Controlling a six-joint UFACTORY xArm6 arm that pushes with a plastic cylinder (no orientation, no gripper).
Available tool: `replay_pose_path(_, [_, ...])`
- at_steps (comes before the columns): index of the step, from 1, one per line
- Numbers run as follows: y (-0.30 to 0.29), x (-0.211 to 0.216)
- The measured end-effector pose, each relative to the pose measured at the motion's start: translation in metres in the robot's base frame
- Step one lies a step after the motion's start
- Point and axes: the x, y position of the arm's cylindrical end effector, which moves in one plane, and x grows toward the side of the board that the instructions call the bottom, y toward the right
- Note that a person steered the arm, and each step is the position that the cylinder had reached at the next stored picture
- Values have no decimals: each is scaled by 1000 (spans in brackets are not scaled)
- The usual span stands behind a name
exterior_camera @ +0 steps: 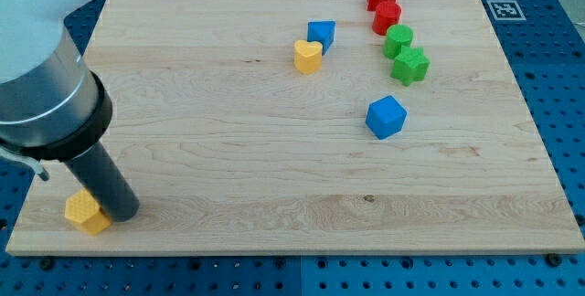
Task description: Slide the blue cube to the yellow hexagon
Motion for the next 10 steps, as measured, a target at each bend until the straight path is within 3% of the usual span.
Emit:
replay_pose_path(4, [297, 34])
replay_pose_path(5, [358, 21])
replay_pose_path(6, [394, -25])
replay_pose_path(7, [390, -74])
replay_pose_path(10, [347, -115])
